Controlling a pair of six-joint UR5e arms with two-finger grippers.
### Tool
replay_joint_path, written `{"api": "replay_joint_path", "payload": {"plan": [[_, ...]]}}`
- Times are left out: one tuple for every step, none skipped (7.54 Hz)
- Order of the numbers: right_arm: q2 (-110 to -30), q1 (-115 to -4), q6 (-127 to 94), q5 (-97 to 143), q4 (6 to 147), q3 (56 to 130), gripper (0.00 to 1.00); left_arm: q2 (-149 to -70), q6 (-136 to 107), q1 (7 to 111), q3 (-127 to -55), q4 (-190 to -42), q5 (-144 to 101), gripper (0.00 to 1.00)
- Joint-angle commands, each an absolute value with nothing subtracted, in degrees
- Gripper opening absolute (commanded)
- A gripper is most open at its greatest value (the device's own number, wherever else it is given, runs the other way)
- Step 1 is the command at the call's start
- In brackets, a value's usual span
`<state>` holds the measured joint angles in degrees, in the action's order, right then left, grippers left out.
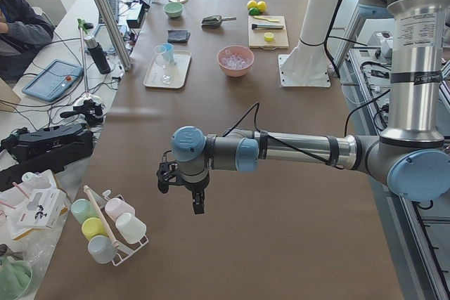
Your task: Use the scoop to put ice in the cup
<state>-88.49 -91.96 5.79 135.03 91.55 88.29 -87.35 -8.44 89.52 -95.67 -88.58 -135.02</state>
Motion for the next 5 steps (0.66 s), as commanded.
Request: {"api": "replay_joint_path", "payload": {"plan": [[-88.9, -91.7, 5.1, 135.1, 91.4, 88.8, 1.0, -87.1, -8.4, 89.5, -95.8, -90.0, -135.1, 0.98], [-88.4, -91.7, 5.0, 135.0, 91.8, 88.6, 1.0, -87.1, -8.5, 89.0, -95.7, -90.1, -135.1, 0.98], [-88.6, -91.7, 5.0, 135.2, 91.8, 88.8, 1.0, -87.3, -8.6, 88.4, -95.7, -90.0, -135.1, 0.98], [-88.9, -91.7, 5.1, 135.7, 91.7, 88.7, 1.0, -87.4, -8.6, 87.7, -95.6, -90.1, -135.1, 0.98], [-89.0, -91.7, 5.1, 136.0, 91.7, 88.8, 1.0, -87.4, -8.5, 87.4, -95.7, -90.1, -135.2, 0.98]]}}
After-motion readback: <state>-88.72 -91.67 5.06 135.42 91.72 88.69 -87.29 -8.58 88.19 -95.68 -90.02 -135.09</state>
